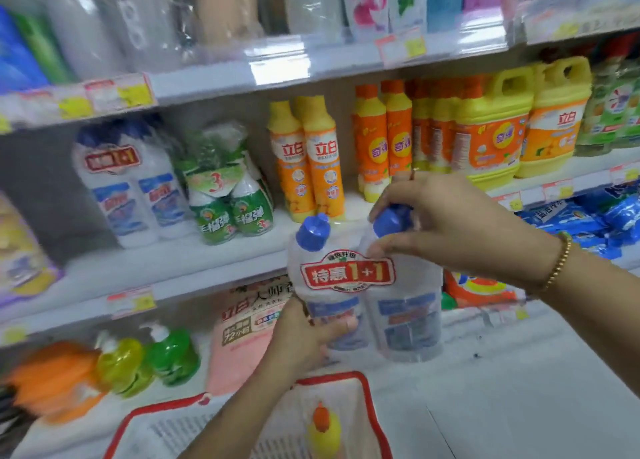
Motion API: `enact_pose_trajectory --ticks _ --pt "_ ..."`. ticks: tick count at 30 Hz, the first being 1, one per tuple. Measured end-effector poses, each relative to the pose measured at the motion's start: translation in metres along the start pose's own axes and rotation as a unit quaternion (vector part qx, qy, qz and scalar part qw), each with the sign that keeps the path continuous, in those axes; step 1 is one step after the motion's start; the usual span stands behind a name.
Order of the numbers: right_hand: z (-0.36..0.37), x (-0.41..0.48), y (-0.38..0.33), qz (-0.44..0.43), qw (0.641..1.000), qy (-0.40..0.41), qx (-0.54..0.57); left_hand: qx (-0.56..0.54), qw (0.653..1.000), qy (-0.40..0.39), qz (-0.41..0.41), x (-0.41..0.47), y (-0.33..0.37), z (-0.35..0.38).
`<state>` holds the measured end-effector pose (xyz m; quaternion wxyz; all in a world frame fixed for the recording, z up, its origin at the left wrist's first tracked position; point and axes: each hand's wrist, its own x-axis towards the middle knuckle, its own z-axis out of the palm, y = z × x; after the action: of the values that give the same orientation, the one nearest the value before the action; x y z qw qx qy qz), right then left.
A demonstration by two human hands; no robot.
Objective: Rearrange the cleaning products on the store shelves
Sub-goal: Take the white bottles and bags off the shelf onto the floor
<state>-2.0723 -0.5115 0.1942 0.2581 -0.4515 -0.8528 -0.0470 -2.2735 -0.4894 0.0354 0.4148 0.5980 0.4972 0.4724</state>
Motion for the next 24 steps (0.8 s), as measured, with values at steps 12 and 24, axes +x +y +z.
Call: enact_pose_trajectory --ticks 12,24 --pt "0.066 0.138 -0.127 -0.190 0.920 0.258 0.227 0.145 0.906 0.369 0.149 0.025 0.070 -0.235" --pt "0.207 0.196 -0.104 0.012 0.983 0.116 0.141 0.117 0.924 0.355 0.081 0.059 0.046 -0.336"
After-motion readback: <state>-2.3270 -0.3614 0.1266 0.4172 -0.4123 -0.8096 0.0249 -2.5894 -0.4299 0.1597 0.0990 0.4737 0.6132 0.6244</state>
